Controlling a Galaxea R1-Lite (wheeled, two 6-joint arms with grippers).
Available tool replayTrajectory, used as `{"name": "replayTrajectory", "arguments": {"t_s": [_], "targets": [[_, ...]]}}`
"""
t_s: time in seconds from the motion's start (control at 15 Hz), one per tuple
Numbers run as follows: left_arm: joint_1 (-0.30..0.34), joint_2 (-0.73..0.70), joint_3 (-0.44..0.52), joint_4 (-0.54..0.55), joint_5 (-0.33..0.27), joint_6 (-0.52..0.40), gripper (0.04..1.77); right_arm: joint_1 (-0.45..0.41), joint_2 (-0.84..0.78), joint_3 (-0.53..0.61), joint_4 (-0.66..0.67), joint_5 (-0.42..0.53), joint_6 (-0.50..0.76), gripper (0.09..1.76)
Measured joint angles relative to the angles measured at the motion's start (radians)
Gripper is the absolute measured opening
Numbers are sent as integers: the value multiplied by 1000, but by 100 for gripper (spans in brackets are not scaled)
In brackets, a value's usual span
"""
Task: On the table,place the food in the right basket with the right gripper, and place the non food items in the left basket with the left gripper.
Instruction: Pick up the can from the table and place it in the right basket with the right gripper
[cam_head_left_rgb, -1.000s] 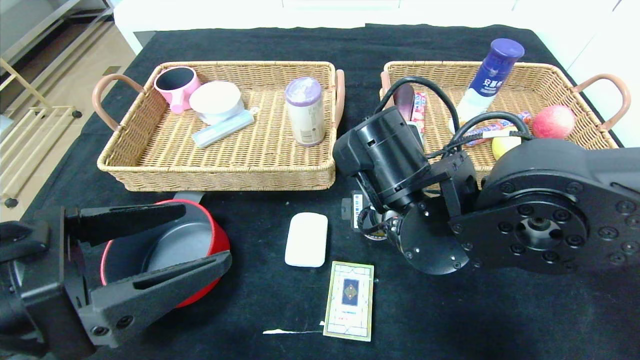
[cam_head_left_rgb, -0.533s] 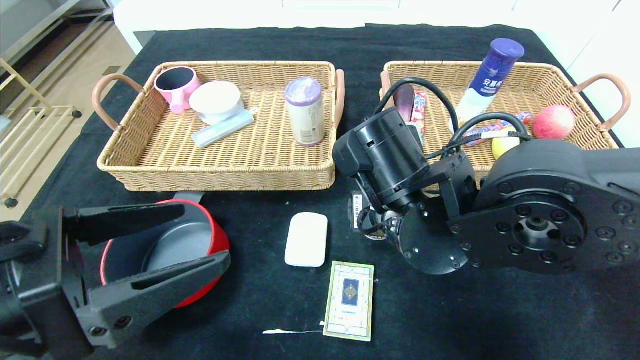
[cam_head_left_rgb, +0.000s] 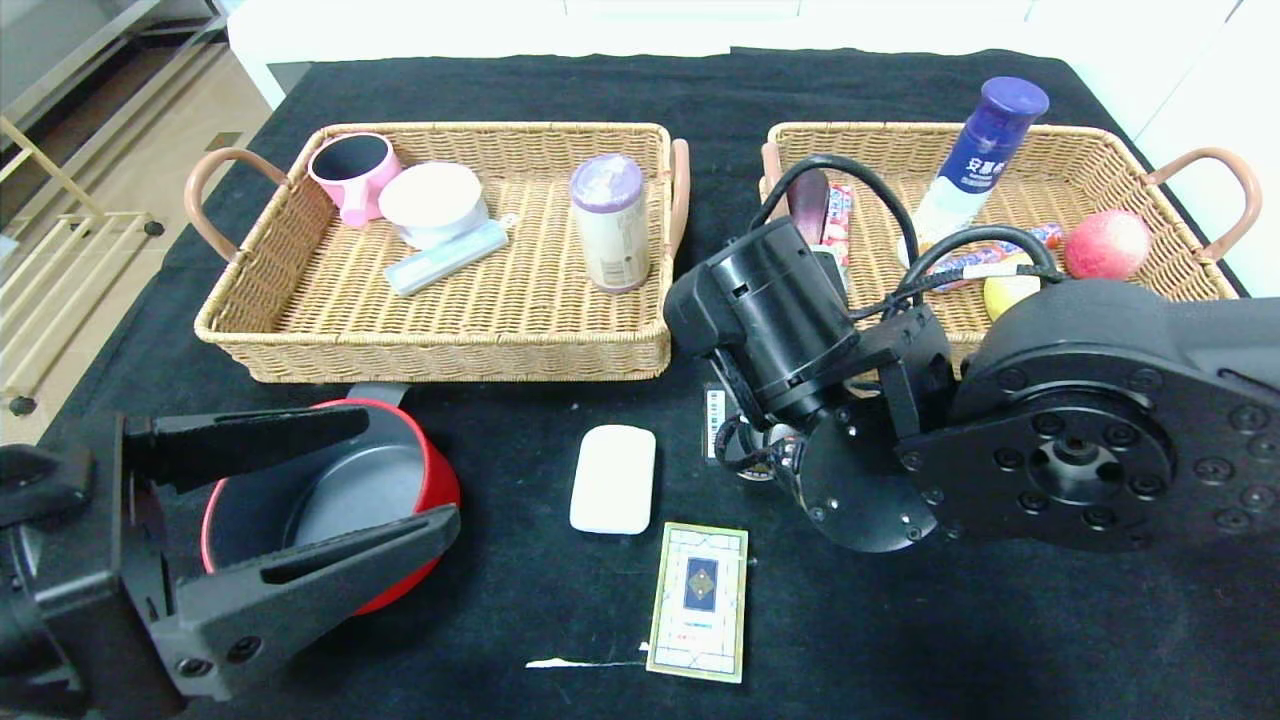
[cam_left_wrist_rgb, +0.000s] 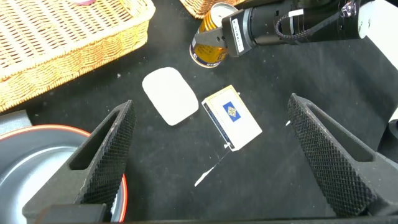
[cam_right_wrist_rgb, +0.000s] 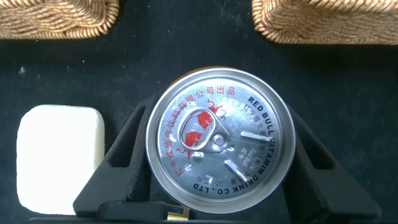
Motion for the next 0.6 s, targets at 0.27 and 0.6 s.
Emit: {"name": "replayTrajectory", "arguments": {"t_s": [0.27,0.6], "targets": [[0,1,1,0,0,0,176,1,0,1,0,0,1,118],[0,2,1,-1,0,0,176,2,-4,2,3,0,1,118]]}}
